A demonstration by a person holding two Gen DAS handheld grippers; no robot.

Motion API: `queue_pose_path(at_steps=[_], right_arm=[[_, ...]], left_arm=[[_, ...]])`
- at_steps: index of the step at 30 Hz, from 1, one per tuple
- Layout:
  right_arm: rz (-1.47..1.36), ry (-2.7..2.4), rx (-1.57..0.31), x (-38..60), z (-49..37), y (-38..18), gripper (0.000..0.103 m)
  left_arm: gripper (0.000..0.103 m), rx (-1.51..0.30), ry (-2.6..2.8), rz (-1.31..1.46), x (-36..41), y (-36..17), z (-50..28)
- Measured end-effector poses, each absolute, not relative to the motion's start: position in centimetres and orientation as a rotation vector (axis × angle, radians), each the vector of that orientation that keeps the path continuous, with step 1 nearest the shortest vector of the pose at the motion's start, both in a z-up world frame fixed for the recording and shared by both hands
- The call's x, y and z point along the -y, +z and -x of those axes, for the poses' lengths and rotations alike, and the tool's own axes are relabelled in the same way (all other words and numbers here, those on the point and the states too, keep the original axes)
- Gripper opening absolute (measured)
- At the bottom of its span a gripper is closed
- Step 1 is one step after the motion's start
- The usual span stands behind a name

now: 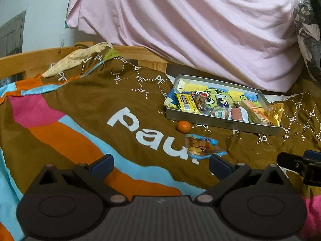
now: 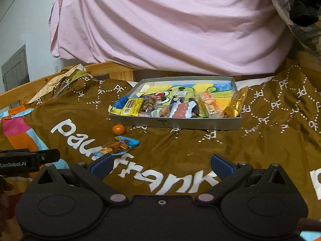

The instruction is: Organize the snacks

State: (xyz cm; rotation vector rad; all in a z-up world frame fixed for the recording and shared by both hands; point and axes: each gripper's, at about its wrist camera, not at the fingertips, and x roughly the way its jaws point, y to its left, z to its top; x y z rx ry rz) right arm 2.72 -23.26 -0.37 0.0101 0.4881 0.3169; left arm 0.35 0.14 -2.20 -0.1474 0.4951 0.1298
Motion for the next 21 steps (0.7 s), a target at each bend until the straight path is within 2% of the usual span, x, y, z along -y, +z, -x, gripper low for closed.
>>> queue_pose_path(at_steps=[21], right_arm=[[-0.065,0.296,-0.535,20.7,-9.0,-2.2,0.102]], left_arm=[[0.103,-0.583,0.153,0.083,-2.0,-1.6,-6.3]])
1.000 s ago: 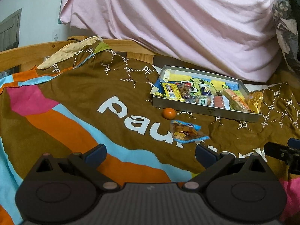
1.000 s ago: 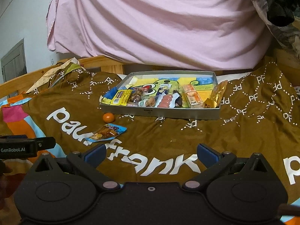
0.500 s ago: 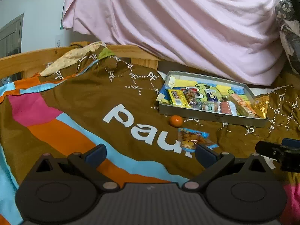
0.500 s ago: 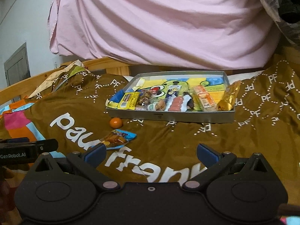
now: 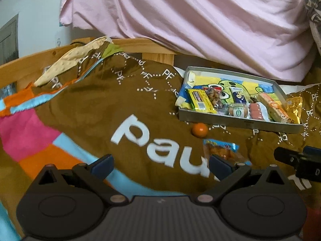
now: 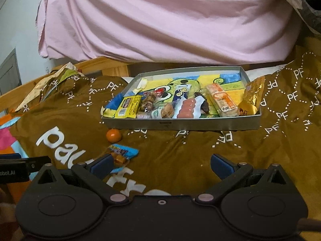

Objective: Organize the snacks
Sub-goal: 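Move the left tool to the orange mandarin while the right tool reaches the blue snack bag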

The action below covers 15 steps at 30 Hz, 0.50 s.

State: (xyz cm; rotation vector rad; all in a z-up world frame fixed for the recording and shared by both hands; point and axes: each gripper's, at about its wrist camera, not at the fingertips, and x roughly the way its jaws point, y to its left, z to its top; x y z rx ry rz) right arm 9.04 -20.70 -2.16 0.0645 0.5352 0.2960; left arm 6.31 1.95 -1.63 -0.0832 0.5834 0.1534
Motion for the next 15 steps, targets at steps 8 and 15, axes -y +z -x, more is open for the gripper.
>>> queue_pose_path(at_steps=[8,15], right_arm=[[-0.025,0.342,-0.525,19.3,-9.8,-2.1,0.102],[-0.001,0.416,-0.571,17.0,-11.6,-2.8,0.102]], left_arm=[[0.103,-0.566,0.111,0.022,-2.6,-0.4,-10.5],[0.103,-0.643,-0.001,0.005,-3.0,-0.2,-15.7]])
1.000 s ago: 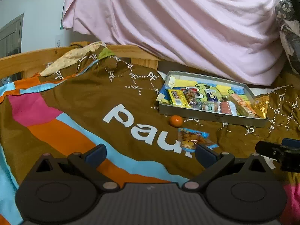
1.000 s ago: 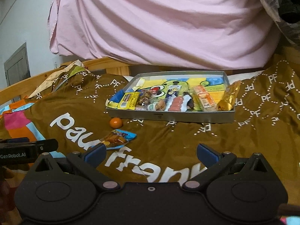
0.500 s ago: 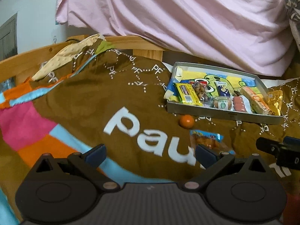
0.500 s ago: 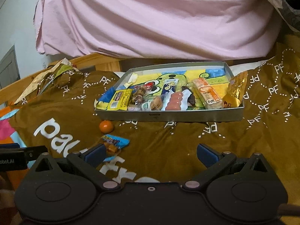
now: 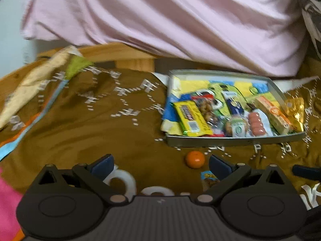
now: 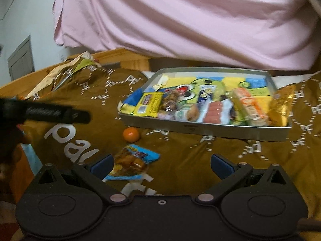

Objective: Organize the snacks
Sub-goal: 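Move the left tool to the orange mandarin while the right tool reaches the blue snack bag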

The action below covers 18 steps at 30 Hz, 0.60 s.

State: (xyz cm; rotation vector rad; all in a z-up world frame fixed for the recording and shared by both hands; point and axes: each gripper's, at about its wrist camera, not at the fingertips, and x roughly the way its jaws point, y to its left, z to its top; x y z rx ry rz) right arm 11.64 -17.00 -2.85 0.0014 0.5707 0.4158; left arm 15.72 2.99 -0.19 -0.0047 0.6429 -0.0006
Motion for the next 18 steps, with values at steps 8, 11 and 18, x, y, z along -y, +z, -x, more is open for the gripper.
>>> queue_pose_path(at_steps=[8,11,18], right_arm=[[-0.062,0.467,-0.676,15.2,-14.7,-4.4,0.102],[-0.06,0.493,-0.699,14.7,-15.4,-4.7,0.102],[-0.053,0.523,-0.725,13.8,-16.6,-5.2,0.102]], left_arm=[[0.103,-0.698,-0.087,-0.031,-2.2,-1.5,-20.0],[0.103,-0.716,-0.091,-0.028,-2.2,-2.0,-21.1],[0.103,-0.737,-0.107,-0.048,-2.1,-2.8,-22.7]])
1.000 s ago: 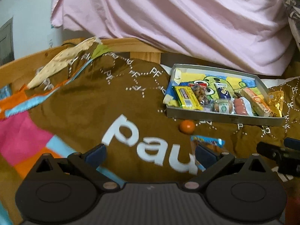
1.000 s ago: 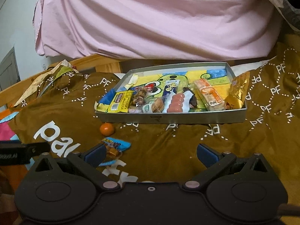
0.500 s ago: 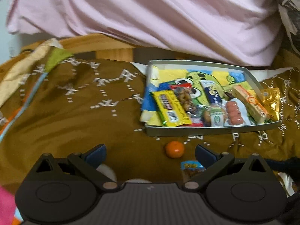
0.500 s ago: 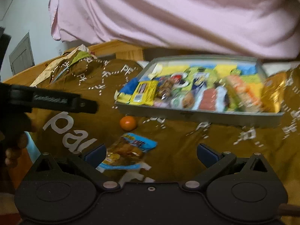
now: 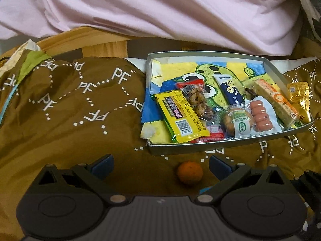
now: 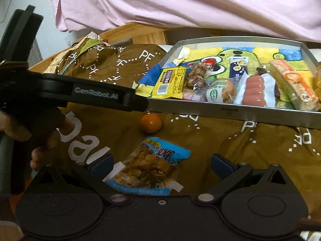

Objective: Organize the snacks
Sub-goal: 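Move the left tool to the orange mandarin while the right tool reaches the blue snack bag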

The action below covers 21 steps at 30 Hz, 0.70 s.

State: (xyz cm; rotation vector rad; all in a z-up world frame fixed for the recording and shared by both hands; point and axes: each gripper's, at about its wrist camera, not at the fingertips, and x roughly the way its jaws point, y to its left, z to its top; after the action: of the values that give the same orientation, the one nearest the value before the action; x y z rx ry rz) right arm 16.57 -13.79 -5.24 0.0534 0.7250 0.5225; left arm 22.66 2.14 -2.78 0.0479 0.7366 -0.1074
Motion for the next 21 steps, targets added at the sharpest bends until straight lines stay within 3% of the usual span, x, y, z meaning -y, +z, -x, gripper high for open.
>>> queue_pose_path(at_steps=[13,21], right_arm=[[-0.019,0.511,-0.755,13.3,-17.7,-6.8,0.098],[0.018,0.55,-0.723,12.9,-17.0,-6.5,0.077]], left_arm=[[0.102,-0.767,-0.136,-0.068,-1.1,-4.8,-24.5],[0.102,-0.76,-0.109,-0.157,-0.5,-5.6,-24.4]])
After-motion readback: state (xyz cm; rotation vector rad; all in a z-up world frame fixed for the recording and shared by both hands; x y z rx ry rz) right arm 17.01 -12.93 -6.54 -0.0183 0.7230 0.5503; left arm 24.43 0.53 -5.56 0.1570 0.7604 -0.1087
